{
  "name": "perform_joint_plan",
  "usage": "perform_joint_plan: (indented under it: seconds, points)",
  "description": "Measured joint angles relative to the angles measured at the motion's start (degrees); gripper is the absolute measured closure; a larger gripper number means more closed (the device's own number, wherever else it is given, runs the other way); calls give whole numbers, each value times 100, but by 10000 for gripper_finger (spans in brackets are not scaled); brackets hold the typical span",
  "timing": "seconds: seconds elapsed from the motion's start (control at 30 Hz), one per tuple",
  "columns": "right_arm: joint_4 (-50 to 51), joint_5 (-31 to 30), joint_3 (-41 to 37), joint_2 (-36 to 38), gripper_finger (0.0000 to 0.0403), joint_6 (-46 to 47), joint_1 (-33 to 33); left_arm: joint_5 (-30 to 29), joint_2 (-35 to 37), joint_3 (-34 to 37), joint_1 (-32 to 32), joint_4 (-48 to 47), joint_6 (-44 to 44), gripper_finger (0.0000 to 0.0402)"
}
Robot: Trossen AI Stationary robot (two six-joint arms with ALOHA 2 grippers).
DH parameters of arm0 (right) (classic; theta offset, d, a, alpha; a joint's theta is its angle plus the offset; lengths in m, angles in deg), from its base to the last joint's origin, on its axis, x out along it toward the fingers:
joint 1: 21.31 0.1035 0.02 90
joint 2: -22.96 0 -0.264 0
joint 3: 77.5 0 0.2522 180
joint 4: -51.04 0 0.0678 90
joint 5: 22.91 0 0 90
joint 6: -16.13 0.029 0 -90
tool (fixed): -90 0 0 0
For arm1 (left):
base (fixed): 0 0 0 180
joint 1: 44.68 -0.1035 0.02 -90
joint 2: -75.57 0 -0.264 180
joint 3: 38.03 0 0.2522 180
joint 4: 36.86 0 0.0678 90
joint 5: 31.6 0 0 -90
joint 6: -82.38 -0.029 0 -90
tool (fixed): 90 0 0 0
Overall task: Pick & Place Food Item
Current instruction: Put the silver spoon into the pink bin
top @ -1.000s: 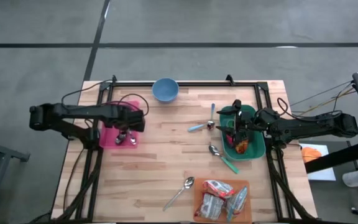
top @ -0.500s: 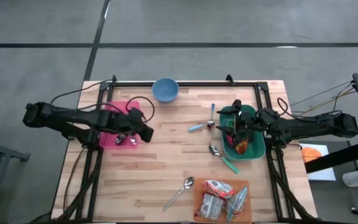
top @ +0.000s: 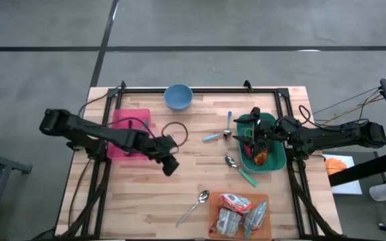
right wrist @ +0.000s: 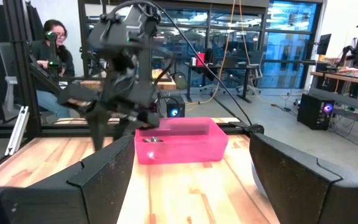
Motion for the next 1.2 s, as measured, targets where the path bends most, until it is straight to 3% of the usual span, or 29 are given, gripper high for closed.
perform_joint_plan:
  seconds: [0.5,0.73,0.87,1.03,1.2]
  points:
    - [4,0,0,0,87,0,0,852,-1726,-9,689,2088,-189,257]
    - [2,0,0,0,87,-8,2,1349,-2232,-146,803,2374,-32,257]
    - [2,0,0,0,87,-5,2,1160,-2293,-172,929,2665,-30,257]
    - [3,0,0,0,87,-5,2,361,-2293,-379,1187,2759,150,257]
    - [2,0,0,0,87,-3,2,302,-2373,-459,1398,2632,-1,257]
